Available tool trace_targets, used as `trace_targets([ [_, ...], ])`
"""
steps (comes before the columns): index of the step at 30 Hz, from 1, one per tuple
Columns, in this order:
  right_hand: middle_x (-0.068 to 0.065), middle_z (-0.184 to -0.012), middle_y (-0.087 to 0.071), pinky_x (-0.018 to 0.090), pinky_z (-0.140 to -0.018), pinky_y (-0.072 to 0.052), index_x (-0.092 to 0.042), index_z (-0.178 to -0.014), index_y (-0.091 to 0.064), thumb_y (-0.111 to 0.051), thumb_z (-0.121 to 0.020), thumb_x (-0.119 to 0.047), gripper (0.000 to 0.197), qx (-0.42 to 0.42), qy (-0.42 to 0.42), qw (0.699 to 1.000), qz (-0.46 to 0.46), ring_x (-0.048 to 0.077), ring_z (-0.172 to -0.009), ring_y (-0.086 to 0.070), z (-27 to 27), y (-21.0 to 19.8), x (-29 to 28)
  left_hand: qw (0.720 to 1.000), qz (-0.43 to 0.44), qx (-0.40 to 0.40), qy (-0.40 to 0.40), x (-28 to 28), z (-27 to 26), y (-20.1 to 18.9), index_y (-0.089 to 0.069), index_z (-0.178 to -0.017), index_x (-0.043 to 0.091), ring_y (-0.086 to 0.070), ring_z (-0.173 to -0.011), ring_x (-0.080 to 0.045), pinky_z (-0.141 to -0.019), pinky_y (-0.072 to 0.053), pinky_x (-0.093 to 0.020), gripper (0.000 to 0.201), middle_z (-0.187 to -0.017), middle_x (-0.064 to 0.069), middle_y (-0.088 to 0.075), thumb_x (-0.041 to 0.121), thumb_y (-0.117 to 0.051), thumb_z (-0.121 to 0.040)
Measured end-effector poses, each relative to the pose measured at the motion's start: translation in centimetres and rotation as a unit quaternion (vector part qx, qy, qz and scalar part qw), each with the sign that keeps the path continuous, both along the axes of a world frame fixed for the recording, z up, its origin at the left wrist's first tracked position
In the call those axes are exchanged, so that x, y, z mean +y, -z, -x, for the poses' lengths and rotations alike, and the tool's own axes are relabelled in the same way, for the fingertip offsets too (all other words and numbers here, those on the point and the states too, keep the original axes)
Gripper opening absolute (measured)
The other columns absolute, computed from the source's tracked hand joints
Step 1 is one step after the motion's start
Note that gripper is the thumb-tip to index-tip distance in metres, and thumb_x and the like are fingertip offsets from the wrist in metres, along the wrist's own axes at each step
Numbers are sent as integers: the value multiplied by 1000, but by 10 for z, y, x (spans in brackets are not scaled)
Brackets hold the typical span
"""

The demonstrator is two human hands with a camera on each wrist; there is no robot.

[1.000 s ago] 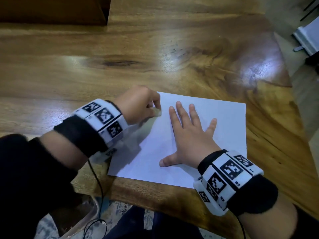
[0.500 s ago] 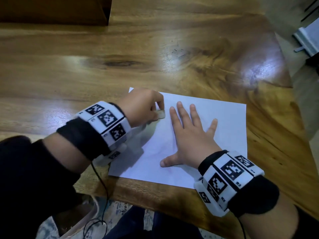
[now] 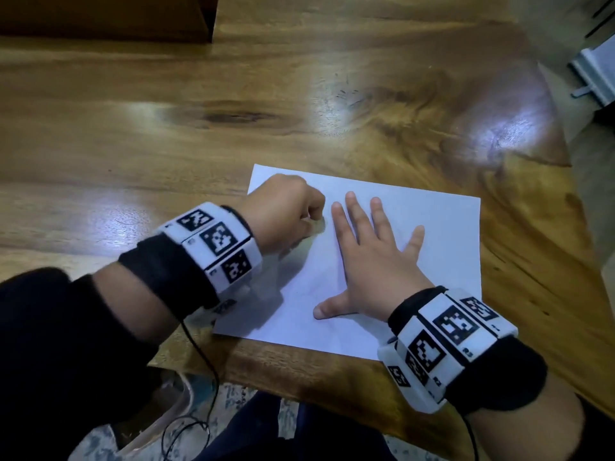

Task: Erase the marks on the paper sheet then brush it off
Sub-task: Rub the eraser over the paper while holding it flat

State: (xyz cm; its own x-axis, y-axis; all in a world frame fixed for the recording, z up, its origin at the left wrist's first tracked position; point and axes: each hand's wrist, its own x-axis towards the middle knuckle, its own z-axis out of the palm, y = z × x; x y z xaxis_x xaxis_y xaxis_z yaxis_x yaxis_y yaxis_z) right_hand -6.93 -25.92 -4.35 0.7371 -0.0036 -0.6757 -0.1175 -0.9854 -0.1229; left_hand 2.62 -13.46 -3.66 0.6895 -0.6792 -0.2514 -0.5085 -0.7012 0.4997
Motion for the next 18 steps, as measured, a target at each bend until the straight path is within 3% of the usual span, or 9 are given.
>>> trace_targets([
  [2,-8,-146,44,74,-101,4,-24,-142,33,-68,-57,-75,141,-1,3,1000,-3,23,-136,39,0,1,-1,999,7,12,37,14,21,4,-66,-74,13,-47,-67,-22,-56,-20,-26,4,-70,-3,-51,16,-63,-74],
  [4,-8,-146,44,73,-101,5,-24,-142,33,-68,-57,-74,141,1,4,1000,-6,23,-135,39,0,1,-1,997,23,42,56,30,45,5,-65,-68,14,-48,-64,-21,-55,-25,-25,13,-69,-1,-50,24,-63,-76],
  [6,-7,-145,45,73,-101,5,-24,-142,33,-68,-58,-74,141,2,3,1000,-7,23,-135,39,0,0,0,996,34,60,50,38,55,7,-66,-69,15,-48,-64,-17,-53,-29,-22,16,-72,0,-51,28,-62,-78],
  [10,-7,-144,46,73,-103,5,-28,-141,34,-72,-55,-71,143,7,-13,1000,-10,23,-135,40,1,-1,-5,995,10,88,47,37,48,6,-68,-76,18,-53,-69,-16,-61,-38,-24,8,-73,3,-54,26,-66,-75],
  [14,-8,-143,48,71,-104,7,-31,-139,36,-74,-52,-71,146,7,-33,999,-2,22,-134,40,3,-2,-9,998,-20,49,24,23,27,1,-69,-79,19,-48,-58,-9,-52,-33,-4,11,-63,6,-56,21,-70,-68],
  [16,-8,-143,48,71,-104,7,-31,-138,37,-74,-51,-71,147,7,-32,999,2,22,-134,40,3,-2,-7,1000,-2,13,-13,8,12,-2,-67,-80,17,-53,-63,-15,-54,-35,-10,9,-61,4,-62,19,-65,-71],
  [18,-8,-143,48,72,-103,7,-31,-138,37,-74,-51,-72,147,6,-31,1000,3,22,-135,40,3,-2,-7,1000,7,-2,-26,-3,9,-3,-63,-79,14,-55,-72,-21,-61,-38,-26,7,-61,4,-56,19,-60,-75],
])
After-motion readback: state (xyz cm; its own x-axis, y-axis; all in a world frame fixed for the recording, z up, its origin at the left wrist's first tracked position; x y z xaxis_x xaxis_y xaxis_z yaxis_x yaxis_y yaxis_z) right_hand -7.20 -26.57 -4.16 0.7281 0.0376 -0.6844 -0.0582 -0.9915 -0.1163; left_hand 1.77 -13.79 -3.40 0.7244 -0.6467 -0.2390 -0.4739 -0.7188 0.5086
